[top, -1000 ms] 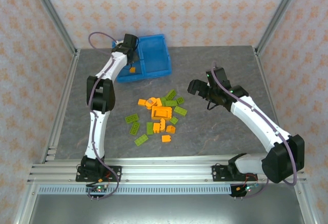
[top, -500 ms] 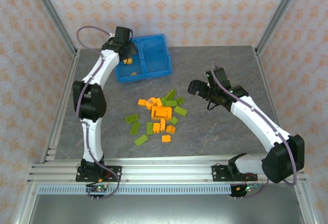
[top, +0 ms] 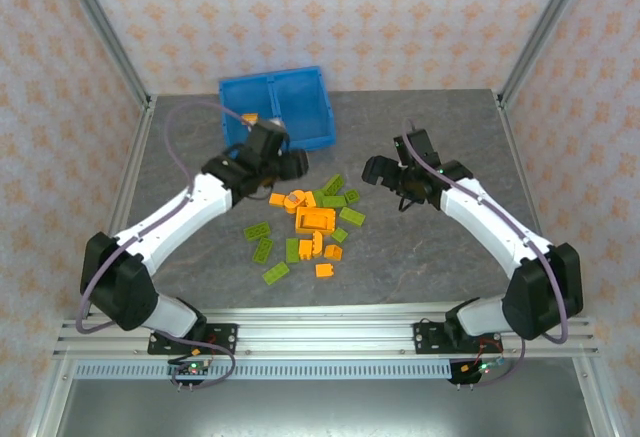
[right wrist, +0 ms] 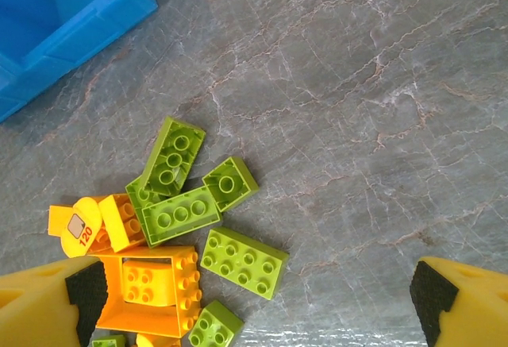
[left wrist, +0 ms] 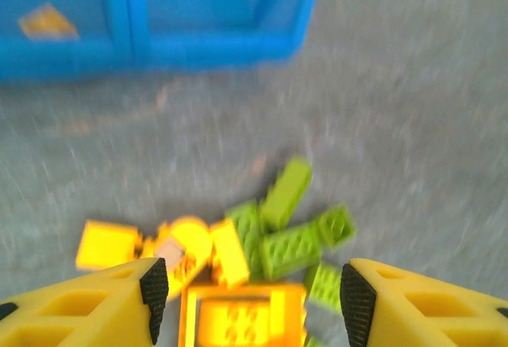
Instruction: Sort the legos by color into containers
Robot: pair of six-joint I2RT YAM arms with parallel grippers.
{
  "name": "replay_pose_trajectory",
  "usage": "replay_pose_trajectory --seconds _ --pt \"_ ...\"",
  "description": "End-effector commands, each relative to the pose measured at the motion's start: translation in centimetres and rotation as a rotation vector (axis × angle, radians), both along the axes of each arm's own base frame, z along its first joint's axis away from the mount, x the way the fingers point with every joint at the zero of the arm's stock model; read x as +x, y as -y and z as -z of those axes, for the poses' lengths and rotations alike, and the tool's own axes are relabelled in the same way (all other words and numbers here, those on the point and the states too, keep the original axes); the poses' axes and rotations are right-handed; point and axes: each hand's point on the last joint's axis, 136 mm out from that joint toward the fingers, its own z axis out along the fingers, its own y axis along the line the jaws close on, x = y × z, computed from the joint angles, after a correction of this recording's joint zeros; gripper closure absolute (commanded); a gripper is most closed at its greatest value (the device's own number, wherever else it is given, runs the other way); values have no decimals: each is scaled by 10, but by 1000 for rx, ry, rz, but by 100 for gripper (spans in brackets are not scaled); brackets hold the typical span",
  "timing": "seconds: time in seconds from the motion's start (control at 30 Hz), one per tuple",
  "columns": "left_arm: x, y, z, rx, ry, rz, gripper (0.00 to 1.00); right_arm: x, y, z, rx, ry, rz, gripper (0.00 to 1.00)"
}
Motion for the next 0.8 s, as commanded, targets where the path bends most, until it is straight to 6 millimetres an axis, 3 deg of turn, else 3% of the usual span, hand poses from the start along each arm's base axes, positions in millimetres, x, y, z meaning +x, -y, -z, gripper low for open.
replay_pose_trajectory --seconds 0.0,0.1,0.23,0.53,0.77 --pt "-31 -4 43 70 -108 15 38 12 -9 -15 24 43 -5 1" --pt "-47 2 78 47 -186 30 39 14 -11 -12 28 38 -8 1" --pt "-53 6 109 73 -249 47 43 13 -12 -9 26 31 -9 1" --pt "-43 18 141 87 -295 65 58 5 -7 -8 7 27 1 1" --pt "-45 17 154 103 -323 63 84 4 -5 -8 4 27 4 1"
